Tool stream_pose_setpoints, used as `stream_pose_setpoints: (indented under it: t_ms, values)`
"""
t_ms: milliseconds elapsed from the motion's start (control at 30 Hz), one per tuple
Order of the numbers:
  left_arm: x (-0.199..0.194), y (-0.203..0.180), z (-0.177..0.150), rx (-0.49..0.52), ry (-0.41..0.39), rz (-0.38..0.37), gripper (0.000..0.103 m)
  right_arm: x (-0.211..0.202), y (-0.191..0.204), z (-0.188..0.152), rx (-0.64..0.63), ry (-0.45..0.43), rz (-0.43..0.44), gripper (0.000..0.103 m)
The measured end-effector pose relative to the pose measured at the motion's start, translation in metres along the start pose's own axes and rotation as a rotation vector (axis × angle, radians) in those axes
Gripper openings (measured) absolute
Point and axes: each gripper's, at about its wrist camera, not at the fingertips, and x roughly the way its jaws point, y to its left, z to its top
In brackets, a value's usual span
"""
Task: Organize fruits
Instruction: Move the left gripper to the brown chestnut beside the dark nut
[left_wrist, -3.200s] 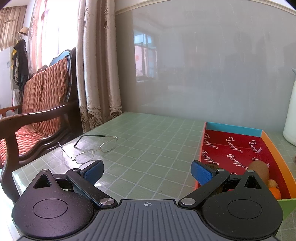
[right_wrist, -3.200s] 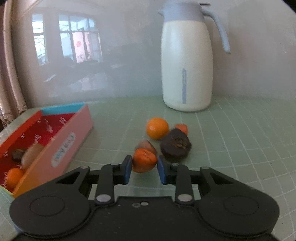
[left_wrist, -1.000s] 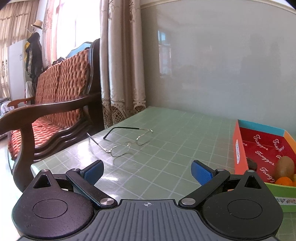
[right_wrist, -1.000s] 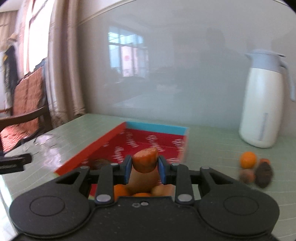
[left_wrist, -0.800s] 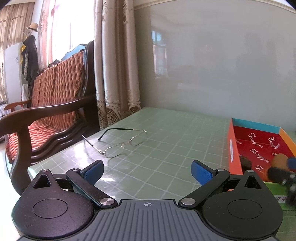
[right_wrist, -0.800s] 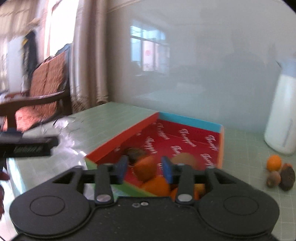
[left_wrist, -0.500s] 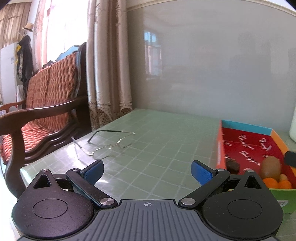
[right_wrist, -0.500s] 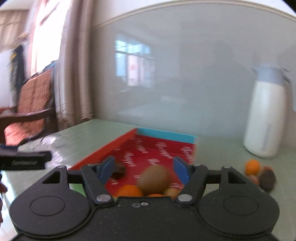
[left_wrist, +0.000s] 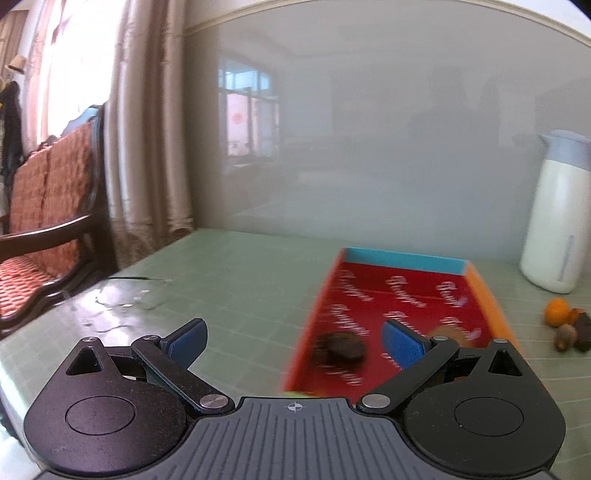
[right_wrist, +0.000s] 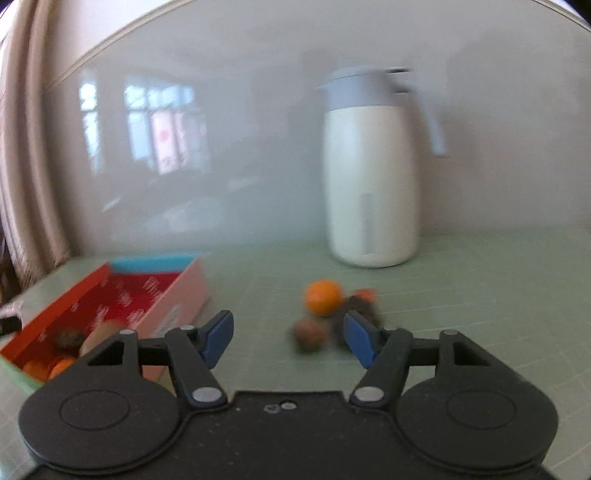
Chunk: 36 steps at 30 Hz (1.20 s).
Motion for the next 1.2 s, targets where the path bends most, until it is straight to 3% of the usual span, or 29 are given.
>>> stream_pose_setpoints:
  t_ms: [633,1100,1167,1200]
  values:
    - [-0.005,-0.156,0.003,0.125,-0.001,-0.253,0.1,-0.042,-0.139,0.001,0.109,-0.03,-0.272,0.066]
    - [0.002,-0.226,-0.006,0.22,0.032,-0.323,0.099,-0.06,-0.197,-0.001,0.16,-0.032,-0.385,0.066]
    - [0.007,-0.234,-0.005,0.228,0.049,-0.334,0.093,-0.061,-0.205,-0.002,0.167,-0.029,-0.405,0.066]
    - [0.011,-0.239,-0.004,0.233,0.066,-0.339,0.079,-0.063,-0.209,-0.003,0.174,-0.027,-0.412,0.066]
